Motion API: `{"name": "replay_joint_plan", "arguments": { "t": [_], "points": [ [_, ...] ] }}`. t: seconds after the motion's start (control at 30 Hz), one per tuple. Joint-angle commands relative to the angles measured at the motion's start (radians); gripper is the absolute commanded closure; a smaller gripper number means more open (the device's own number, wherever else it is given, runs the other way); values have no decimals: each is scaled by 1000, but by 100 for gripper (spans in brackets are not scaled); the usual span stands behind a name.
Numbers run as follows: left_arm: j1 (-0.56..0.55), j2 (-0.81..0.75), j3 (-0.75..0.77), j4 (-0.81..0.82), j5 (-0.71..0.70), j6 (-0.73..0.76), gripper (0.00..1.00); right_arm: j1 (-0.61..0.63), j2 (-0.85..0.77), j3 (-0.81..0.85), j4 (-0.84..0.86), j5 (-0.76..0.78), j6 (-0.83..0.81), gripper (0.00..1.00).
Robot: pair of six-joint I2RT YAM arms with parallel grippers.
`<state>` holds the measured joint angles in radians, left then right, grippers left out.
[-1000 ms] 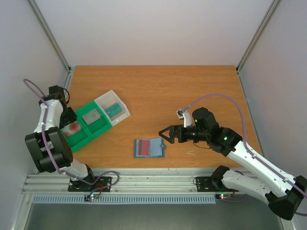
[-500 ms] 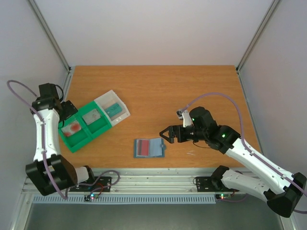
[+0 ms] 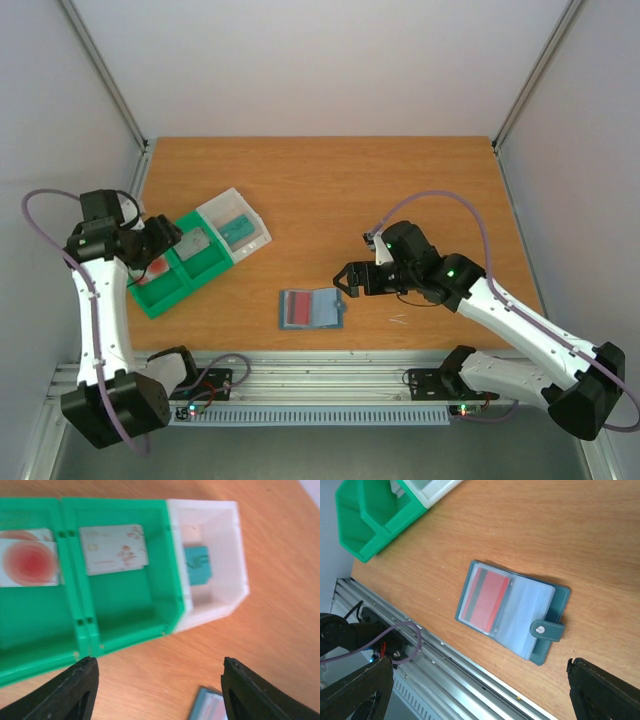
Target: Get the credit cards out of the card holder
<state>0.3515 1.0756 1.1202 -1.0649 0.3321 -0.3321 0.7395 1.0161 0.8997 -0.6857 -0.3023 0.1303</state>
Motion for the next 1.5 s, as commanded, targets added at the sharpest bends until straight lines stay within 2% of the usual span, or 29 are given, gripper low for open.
{"name": "replay_joint_plan", "arguments": {
  "t": [0.0, 0.17, 0.4, 0.5, 0.7, 0.87, 1.13, 1.33, 1.47],
  "points": [
    [-44, -66, -25, -11, 170, 34, 36, -5, 35, 16, -5, 4, 1, 6],
    [-118, -102, -38, -30, 214, 46, 46, -6, 65, -10, 32, -15, 18, 17],
    [-180, -174, -63, -36, 304, 16, 50, -4, 104, -62, 120, -52, 80, 51],
    [-211, -219, -92, 3, 330, -22, 53, 5, 136, -73, 163, -65, 109, 60],
    [-299, -233, -169, 42, 297, -86, 57, 64, 215, -76, 233, -52, 152, 64],
    [-436, -231, -240, 120, 248, -154, 59, 114, 297, -88, 312, -20, 184, 69],
    [-635, -149, -359, 306, 174, -268, 62, 125, 462, -125, 498, -55, 235, 72],
    [-769, -92, -476, 516, 144, -364, 62, 126, 554, -122, 546, -37, 241, 74],
    [-821, -7, -523, 622, 141, -395, 65, 126, 602, -128, 590, -57, 261, 74]
  ]
}}
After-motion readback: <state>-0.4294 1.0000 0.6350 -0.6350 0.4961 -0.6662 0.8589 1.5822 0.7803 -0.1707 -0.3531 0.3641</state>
